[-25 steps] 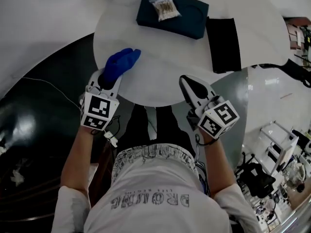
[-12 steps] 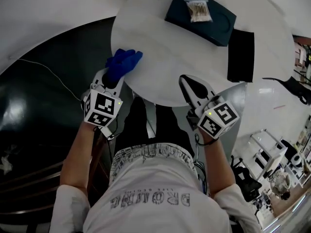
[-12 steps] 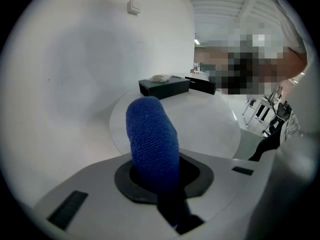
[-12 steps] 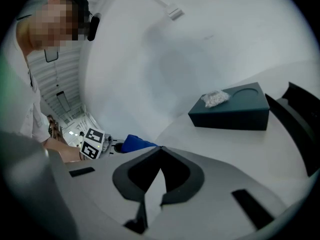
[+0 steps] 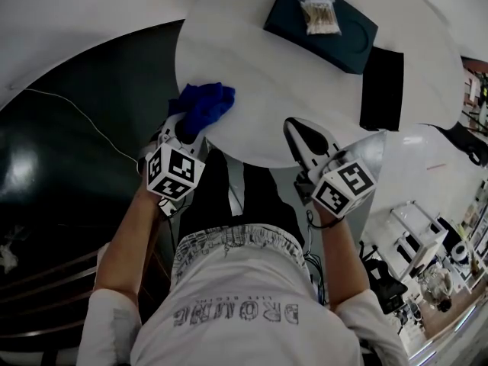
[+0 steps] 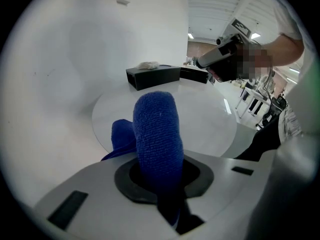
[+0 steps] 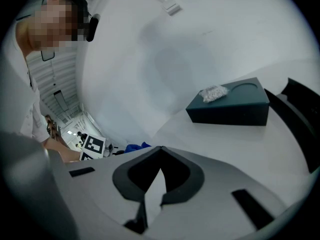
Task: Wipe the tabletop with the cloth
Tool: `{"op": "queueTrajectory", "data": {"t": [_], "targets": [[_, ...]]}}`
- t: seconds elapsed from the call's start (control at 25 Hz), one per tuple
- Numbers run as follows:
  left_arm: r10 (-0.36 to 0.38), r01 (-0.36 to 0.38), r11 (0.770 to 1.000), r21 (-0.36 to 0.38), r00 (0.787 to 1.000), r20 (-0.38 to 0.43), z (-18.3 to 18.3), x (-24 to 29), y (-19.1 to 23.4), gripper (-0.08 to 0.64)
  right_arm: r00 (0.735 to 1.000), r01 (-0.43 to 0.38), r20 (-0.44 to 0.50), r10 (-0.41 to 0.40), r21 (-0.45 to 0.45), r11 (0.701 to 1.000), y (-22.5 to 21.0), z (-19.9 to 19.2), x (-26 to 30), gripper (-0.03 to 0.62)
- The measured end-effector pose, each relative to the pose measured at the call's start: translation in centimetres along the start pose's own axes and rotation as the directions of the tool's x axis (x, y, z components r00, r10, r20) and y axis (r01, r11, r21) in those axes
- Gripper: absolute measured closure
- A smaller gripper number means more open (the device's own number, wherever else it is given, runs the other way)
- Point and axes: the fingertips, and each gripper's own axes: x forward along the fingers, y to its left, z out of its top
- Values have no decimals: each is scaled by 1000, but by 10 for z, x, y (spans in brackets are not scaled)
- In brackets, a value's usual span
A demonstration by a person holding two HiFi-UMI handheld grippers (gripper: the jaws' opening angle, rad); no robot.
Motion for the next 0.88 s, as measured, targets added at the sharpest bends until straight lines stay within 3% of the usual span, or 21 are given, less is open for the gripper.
{"op": "queueTrajectory", "data": {"t": [0.44, 0.88], "targets": [[-63, 66, 996, 63, 997, -45, 9, 9, -26, 486, 998, 54, 39, -56, 49, 997, -27, -9, -25, 584], [-212, 228, 956, 187, 972, -100, 48, 38, -104, 486, 977, 147, 133, -167, 150, 978, -64, -27, -87, 584]]}}
